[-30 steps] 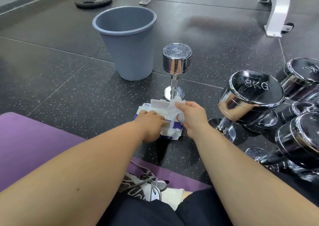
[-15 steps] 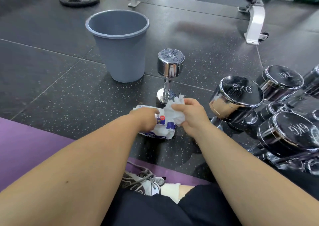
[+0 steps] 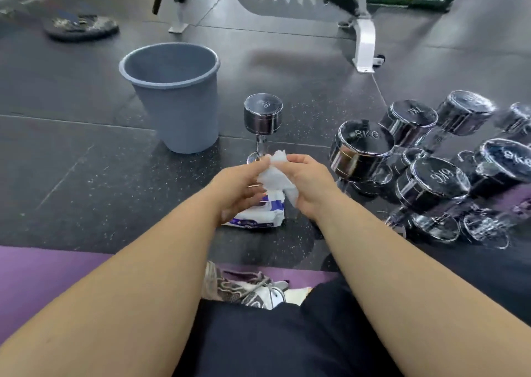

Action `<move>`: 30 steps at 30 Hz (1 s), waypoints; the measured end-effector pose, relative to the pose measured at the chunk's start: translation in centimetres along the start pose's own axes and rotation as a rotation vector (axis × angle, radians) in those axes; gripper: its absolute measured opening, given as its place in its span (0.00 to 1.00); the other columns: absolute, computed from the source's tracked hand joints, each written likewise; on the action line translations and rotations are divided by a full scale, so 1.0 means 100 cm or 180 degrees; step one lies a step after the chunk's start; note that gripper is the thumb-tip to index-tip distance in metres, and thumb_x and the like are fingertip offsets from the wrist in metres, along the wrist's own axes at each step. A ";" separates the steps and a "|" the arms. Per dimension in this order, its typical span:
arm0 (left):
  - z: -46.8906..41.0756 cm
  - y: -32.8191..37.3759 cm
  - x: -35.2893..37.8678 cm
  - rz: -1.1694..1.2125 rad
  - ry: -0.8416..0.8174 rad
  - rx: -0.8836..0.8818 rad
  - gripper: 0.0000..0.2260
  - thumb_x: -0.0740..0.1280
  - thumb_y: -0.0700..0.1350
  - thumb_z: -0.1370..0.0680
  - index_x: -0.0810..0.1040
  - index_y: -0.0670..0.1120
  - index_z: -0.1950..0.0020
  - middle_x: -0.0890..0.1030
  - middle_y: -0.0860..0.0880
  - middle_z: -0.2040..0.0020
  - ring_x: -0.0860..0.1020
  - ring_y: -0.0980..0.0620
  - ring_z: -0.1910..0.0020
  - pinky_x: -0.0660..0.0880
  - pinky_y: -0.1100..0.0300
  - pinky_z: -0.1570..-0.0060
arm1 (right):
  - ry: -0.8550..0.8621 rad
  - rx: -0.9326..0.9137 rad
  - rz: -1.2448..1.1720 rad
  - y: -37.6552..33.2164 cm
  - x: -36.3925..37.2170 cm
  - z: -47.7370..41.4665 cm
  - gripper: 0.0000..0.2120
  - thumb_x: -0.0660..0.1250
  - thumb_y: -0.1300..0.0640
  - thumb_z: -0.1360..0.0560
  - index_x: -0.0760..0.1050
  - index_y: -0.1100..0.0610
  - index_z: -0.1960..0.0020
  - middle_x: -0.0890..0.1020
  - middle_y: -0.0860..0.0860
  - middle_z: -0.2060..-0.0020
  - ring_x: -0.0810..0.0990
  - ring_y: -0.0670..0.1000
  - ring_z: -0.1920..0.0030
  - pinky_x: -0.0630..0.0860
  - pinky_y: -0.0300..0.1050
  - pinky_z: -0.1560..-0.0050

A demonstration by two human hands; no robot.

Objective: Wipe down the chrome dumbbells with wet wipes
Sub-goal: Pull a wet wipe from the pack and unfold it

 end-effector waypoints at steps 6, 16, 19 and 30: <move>-0.006 0.020 -0.049 -0.2025 0.1358 0.0700 0.20 0.57 0.37 0.22 0.75 0.50 0.32 0.77 0.53 0.38 0.78 0.47 0.47 0.76 0.59 0.56 | 0.0177 0.0012 0.0048 0.001 -0.038 0.011 0.10 0.68 0.70 0.25 0.72 0.56 0.54 0.79 0.57 0.52 0.79 0.56 0.52 0.77 0.55 0.43; -0.057 -0.066 -0.009 -0.5937 0.0246 -0.0599 0.23 0.61 0.45 0.22 0.64 0.49 0.26 0.69 0.47 0.27 0.67 0.43 0.28 0.60 0.49 0.29 | -0.0174 0.0241 0.0308 0.037 -0.031 -0.011 0.08 0.68 0.67 0.24 0.74 0.55 0.52 0.80 0.55 0.50 0.80 0.56 0.52 0.77 0.58 0.43; -0.059 -0.057 -0.010 -0.5086 0.0266 -0.0422 0.19 0.59 0.43 0.18 0.68 0.45 0.27 0.73 0.43 0.30 0.70 0.42 0.31 0.65 0.51 0.31 | -0.0151 0.0262 0.0292 0.041 -0.032 -0.019 0.09 0.66 0.68 0.24 0.74 0.54 0.53 0.79 0.52 0.54 0.79 0.54 0.53 0.77 0.55 0.44; 0.022 -0.006 0.033 -0.0465 0.0320 -0.0094 0.05 0.68 0.44 0.22 0.80 0.43 0.48 0.81 0.48 0.58 0.78 0.54 0.65 0.77 0.64 0.65 | -0.0288 -0.0041 0.0330 0.001 -0.027 0.026 0.11 0.67 0.69 0.25 0.75 0.53 0.53 0.80 0.55 0.50 0.80 0.59 0.46 0.77 0.60 0.40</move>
Point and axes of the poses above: each hand's wrist, its own z-axis away from the middle knuckle, its own x-axis out of the palm, y = z × x, the point moved 10 cm from there along -z, towards the middle knuckle
